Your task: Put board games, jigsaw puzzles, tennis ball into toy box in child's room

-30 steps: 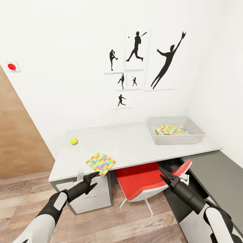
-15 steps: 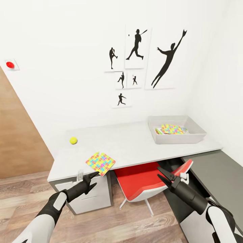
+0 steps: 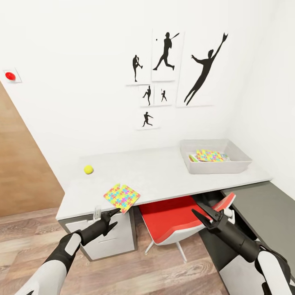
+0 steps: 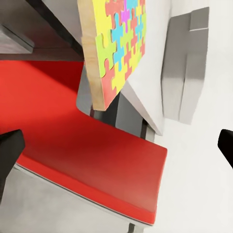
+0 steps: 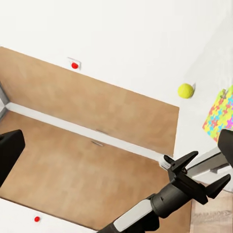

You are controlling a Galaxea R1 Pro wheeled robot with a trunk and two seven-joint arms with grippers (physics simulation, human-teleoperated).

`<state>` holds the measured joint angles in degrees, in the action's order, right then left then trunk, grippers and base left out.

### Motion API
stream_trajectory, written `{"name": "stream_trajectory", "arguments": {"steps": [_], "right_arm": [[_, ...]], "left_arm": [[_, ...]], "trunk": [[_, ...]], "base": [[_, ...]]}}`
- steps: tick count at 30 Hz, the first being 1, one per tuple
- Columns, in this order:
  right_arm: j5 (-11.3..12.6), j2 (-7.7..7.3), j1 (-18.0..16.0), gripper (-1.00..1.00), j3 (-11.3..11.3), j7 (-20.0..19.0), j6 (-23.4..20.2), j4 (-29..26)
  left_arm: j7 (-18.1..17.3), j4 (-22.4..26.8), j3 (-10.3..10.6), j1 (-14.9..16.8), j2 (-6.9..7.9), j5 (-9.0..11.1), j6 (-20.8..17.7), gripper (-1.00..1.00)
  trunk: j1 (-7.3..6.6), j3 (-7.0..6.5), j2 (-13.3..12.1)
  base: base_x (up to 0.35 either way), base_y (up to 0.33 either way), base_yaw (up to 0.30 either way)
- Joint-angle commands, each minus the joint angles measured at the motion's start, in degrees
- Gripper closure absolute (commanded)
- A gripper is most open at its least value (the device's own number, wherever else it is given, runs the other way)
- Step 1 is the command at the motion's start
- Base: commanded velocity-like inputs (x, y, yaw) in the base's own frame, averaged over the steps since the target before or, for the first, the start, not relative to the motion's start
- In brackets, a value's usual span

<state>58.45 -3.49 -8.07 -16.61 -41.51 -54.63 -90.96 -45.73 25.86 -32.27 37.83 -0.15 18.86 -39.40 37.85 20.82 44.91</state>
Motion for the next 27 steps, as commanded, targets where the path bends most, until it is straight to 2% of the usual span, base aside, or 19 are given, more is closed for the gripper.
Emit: {"name": "stream_trajectory", "arguments": {"steps": [1,6,15,27], "right_arm": [[-0.1,0.03,-0.1,-1.00,-0.7,-0.7,-0.4,0.0],[-0.1,0.06,-0.1,-1.00,-2.0,-1.5,-0.6,0.0],[-0.1,0.06,-0.1,-1.00,-2.2,-1.7,-0.7,0.0],[-0.2,0.35,-0.1,-1.00,-1.9,-1.6,-0.6,0.0]], "left_arm": [[-0.1,0.0,-0.2,0.0,-0.02,0.1,-0.3,-1.00],[-0.1,0.0,-0.2,0.0,-0.07,0.0,0.0,-1.00],[-0.2,0.0,0.0,0.0,-0.11,-0.1,0.1,-1.00],[-0.5,0.0,0.4,0.0,-0.41,-0.2,0.0,-1.00]], "trunk": [[0.23,0.25,0.5],[1.33,1.15,2.5],[3.31,2.77,6.1],[3.31,2.77,6.1]], "base": [[0.000,0.000,0.000],[0.000,0.000,0.000],[0.000,0.000,0.000],[0.000,0.000,0.000]]}}
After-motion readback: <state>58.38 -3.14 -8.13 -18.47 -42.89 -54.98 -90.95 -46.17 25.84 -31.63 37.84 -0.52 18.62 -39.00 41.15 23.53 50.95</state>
